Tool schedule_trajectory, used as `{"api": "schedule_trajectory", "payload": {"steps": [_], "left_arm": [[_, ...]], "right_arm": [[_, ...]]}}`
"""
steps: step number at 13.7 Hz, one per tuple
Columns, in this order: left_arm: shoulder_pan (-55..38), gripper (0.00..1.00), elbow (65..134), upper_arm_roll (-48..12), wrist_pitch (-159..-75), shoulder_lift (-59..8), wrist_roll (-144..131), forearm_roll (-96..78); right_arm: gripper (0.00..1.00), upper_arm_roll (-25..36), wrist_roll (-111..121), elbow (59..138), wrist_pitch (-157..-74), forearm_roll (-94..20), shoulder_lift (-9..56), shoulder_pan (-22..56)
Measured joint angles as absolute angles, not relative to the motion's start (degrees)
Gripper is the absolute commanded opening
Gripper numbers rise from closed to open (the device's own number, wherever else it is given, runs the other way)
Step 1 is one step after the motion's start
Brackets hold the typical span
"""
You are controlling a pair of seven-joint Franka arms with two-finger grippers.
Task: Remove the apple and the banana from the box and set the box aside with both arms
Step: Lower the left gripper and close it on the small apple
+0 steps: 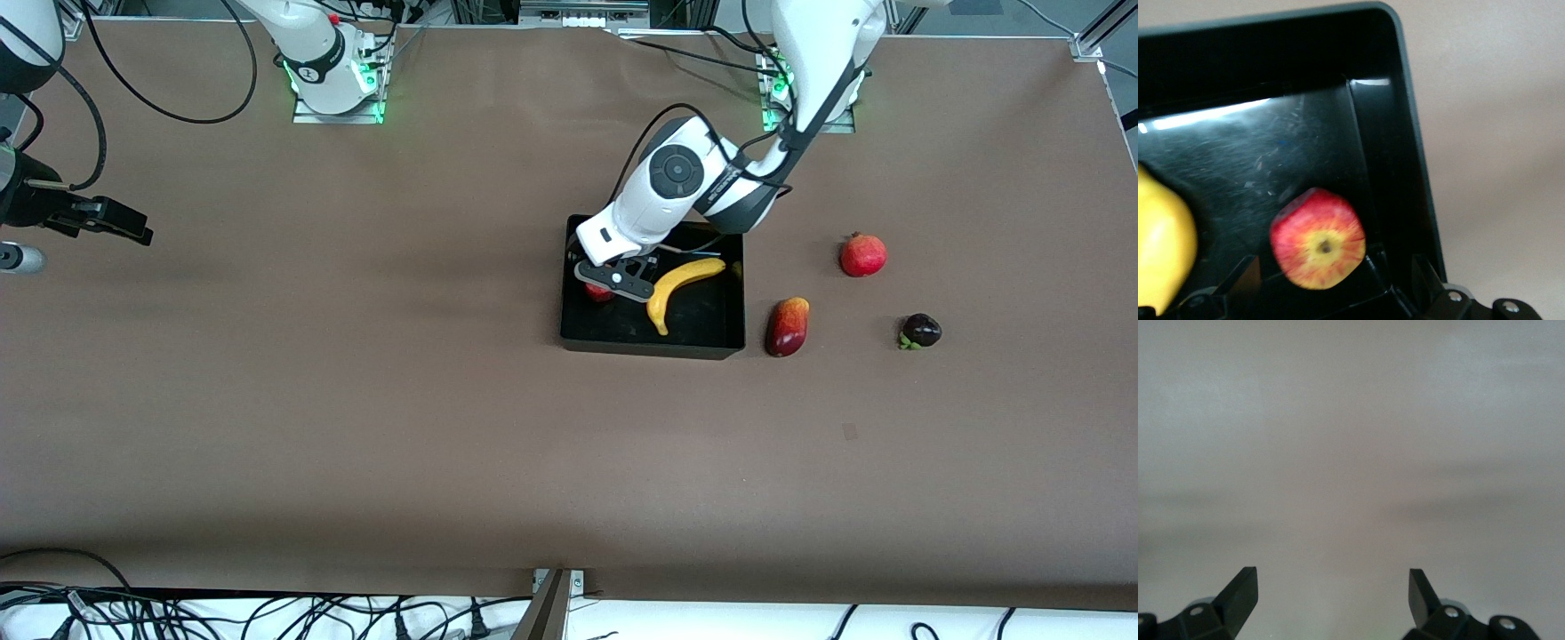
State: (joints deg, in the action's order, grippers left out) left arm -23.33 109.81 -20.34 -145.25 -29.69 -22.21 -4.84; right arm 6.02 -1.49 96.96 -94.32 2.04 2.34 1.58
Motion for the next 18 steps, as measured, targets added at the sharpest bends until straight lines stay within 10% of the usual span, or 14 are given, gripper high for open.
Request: {"api": "schedule_trajectory", "payload": {"steps": [14, 18], "left_arm": [[-25.7, 0.97, 108.8, -17.4, -147.4, -33.7, -22.1, -2.6], [-25.9, 0.00, 108.8, -17.3, -147.8, -34.7, -22.1, -0.5]], "right_arm": [[1.00, 6.0, -1.5, 97.0, -94.3, 2.0, 2.3, 1.6], [1.00, 6.0, -1.5, 97.0, -94.3, 2.0, 2.3, 1.6]]}}
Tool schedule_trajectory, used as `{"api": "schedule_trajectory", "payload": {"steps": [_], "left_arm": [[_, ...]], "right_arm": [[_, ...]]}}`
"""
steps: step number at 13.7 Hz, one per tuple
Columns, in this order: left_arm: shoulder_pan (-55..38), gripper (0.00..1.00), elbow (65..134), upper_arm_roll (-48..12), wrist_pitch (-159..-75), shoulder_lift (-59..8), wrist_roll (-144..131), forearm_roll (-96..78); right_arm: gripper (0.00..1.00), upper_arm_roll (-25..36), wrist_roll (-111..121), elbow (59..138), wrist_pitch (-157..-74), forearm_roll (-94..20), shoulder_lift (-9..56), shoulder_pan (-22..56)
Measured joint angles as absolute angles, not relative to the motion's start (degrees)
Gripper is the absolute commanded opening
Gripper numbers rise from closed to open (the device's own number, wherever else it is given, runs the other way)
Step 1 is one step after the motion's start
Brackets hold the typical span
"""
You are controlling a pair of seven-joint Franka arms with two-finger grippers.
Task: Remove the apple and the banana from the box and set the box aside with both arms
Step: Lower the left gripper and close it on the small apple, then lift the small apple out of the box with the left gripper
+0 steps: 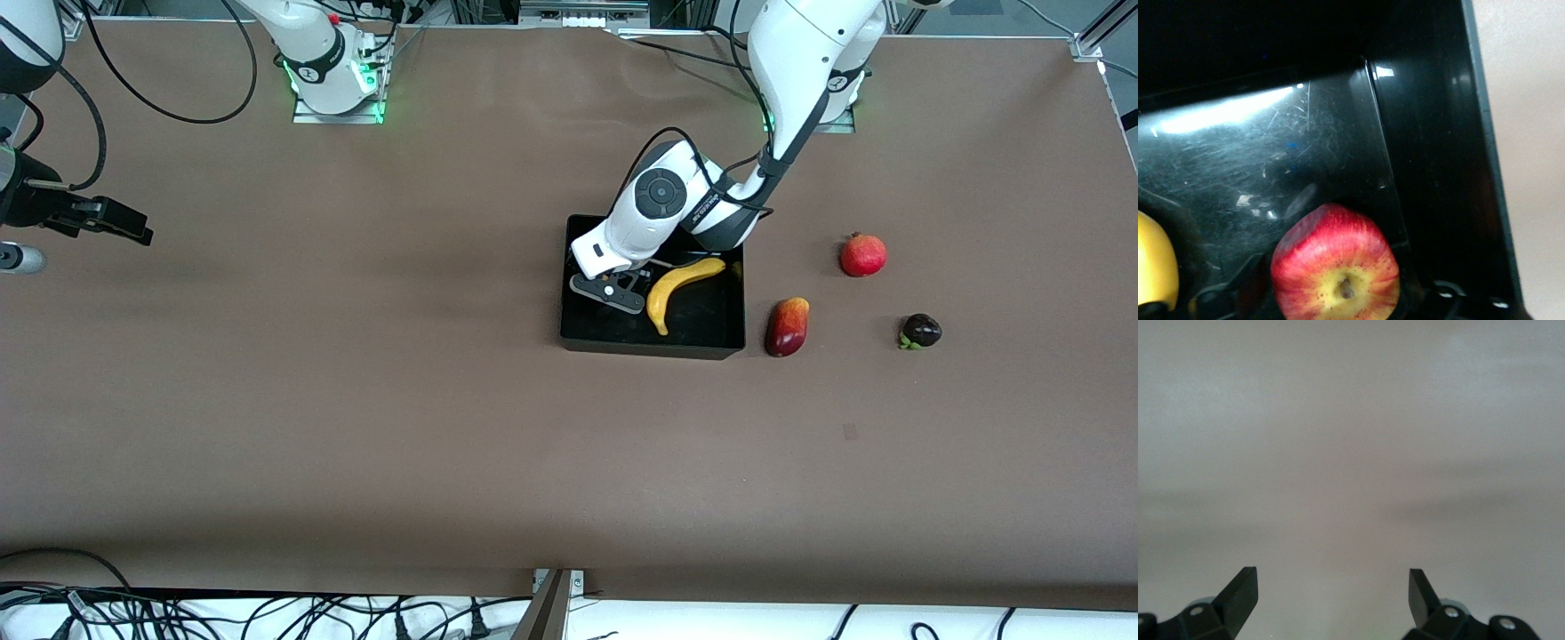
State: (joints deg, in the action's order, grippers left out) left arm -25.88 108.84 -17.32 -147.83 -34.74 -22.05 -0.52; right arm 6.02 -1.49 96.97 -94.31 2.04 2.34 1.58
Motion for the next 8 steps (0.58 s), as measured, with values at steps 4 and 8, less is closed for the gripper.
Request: {"api": "schedule_trajectory", "payload": {"steps": [4, 8], "left_arm": [[-25.9, 0.00, 108.6, -17.2, -147.9, -34.7, -22.1, 3.3], [-24.1, 0.00, 107.0, -16.8, -141.8, -30.6, -22.0, 3.4]], "right_arm": [[1.00, 6.0, -1.5, 97.0, -94.3, 2.0, 2.3, 1.6], [1.00, 6.0, -1.5, 97.0, -94.3, 2.0, 2.3, 1.6]]}}
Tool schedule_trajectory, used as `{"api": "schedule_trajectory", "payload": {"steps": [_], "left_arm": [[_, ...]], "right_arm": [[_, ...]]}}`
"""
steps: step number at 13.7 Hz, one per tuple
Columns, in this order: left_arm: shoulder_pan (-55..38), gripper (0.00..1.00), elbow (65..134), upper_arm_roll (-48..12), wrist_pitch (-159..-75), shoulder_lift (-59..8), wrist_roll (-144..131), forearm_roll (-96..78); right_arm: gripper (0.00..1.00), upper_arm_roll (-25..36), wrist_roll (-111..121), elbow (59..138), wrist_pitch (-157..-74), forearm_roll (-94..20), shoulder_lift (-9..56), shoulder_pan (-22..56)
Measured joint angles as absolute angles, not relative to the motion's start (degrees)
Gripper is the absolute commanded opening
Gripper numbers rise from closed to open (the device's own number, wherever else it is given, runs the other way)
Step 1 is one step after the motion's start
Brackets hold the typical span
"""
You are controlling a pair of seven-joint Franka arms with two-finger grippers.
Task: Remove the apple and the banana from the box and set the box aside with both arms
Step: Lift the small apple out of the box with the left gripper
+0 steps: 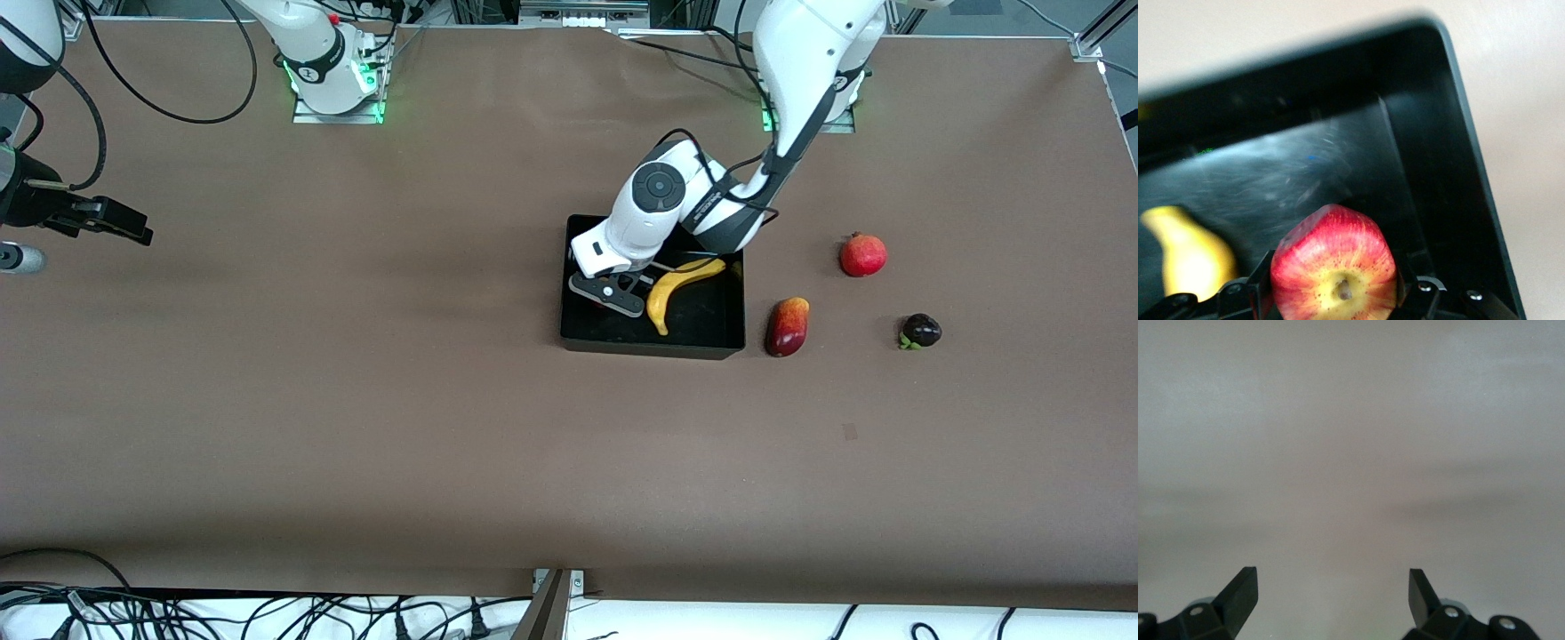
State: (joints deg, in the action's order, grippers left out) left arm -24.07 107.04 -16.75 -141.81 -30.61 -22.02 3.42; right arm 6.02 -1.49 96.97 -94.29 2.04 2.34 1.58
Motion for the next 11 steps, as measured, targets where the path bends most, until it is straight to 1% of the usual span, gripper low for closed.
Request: {"api": "schedule_trajectory", "payload": {"steps": [2, 4, 7, 11], "left_arm": [[-20.4, 0.00, 106.6, -17.0, -133.3, -25.0, -19.6, 3.5], [-15.6, 0.00, 107.8, -17.4, -128.0, -19.5, -13.3, 3.5], [-7.6, 0.00, 113.0, -17.4, -126.9, -14.5, 0.4, 3.5], [2.6, 0.00, 118.4, -17.2, -128.0, -14.1, 16.8, 3.5]], "right_arm": [[1.00, 6.0, -1.5, 97.0, -94.3, 2.0, 2.3, 1.6], [1.00, 6.0, -1.5, 97.0, -94.3, 2.0, 2.3, 1.6], [1.00, 6.0, -1.5, 97.0, -94.3, 2.0, 2.3, 1.6], [1.00, 6.0, -1.5, 97.0, -94.3, 2.0, 2.3, 1.6]]}}
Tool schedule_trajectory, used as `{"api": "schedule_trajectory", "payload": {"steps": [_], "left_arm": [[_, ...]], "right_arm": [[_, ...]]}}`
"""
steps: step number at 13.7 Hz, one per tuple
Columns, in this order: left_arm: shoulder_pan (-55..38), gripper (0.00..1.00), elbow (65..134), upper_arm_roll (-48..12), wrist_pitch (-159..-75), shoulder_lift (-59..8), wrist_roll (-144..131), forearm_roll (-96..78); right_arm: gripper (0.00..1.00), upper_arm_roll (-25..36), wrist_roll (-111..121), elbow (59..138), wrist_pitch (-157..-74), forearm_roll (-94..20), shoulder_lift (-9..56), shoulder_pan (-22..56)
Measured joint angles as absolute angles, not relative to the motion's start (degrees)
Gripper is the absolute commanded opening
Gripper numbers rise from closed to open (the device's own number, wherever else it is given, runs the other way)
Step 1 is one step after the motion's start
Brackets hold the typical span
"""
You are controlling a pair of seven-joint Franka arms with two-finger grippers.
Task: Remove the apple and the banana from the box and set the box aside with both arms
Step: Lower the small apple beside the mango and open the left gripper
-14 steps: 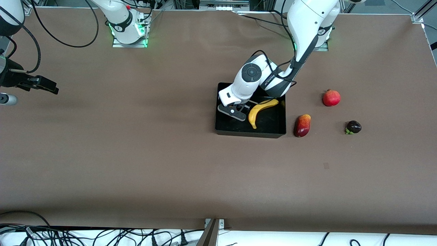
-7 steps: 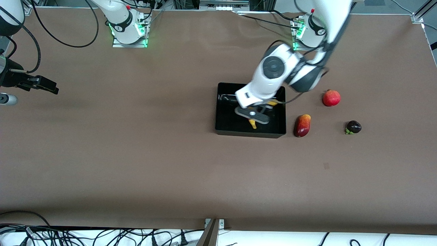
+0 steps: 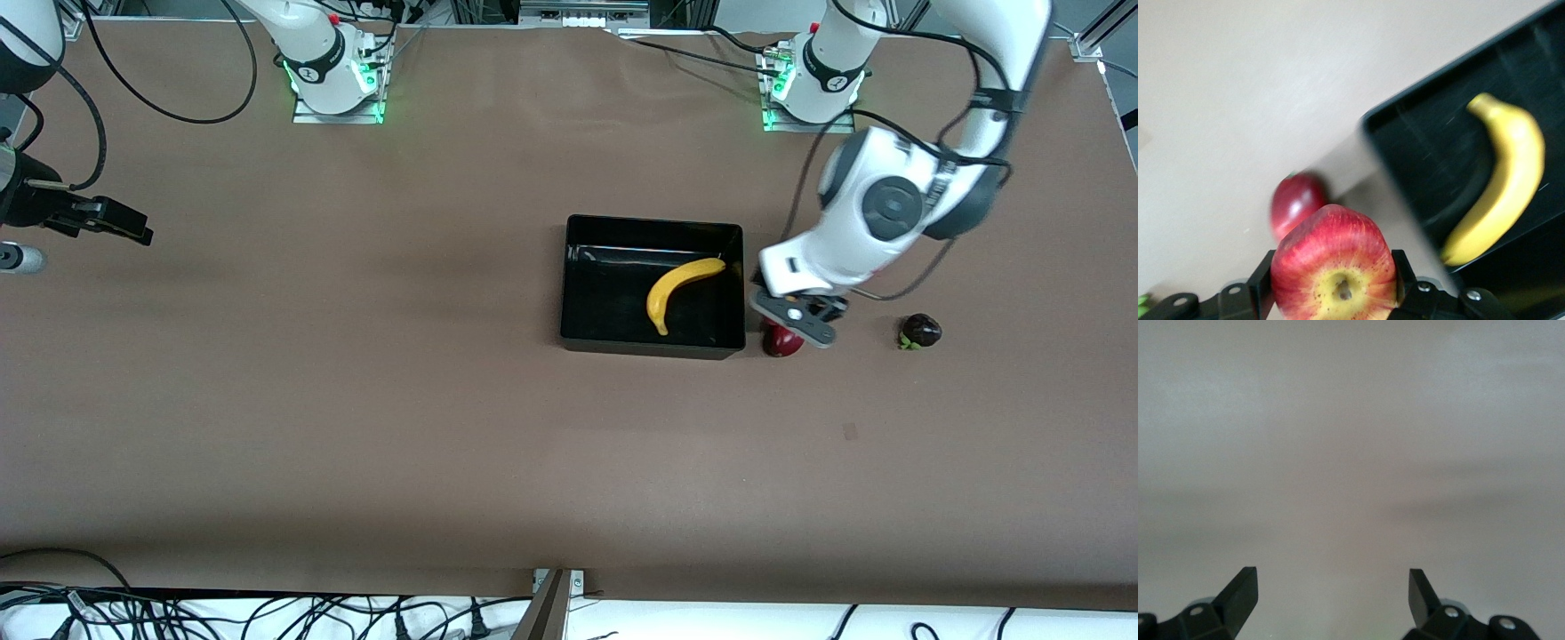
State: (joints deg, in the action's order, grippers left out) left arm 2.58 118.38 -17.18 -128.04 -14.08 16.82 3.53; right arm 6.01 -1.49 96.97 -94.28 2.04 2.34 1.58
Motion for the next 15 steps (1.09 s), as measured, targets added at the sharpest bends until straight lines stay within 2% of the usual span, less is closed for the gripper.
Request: {"api": "schedule_trajectory", "payload": {"steps": [5, 12, 13, 14, 15], "left_arm": [[6.6, 0.00, 125.0, -12.8, -136.1, -14.8, 29.2, 3.5], [6.8, 0.00, 125.9, -8.4, -141.7, -21.4, 35.9, 3.5], [6.8, 0.17, 125.9, -8.3, -141.9, -22.3, 36.1, 3.5], [6.9, 0.95, 125.8, -8.3, -141.9, -22.3, 36.1, 3.5], [6.8, 1.00, 125.8, -8.3, -141.9, -22.3, 36.2, 3.5]], "right_arm": [[1.00, 6.0, -1.5, 97.0, -94.3, 2.0, 2.3, 1.6], [1.00, 6.0, -1.5, 97.0, -94.3, 2.0, 2.3, 1.6], [1.00, 6.0, -1.5, 97.0, -94.3, 2.0, 2.3, 1.6], [1.00, 6.0, -1.5, 97.0, -94.3, 2.0, 2.3, 1.6], [1.00, 6.0, -1.5, 97.0, -94.3, 2.0, 2.3, 1.6]]}}
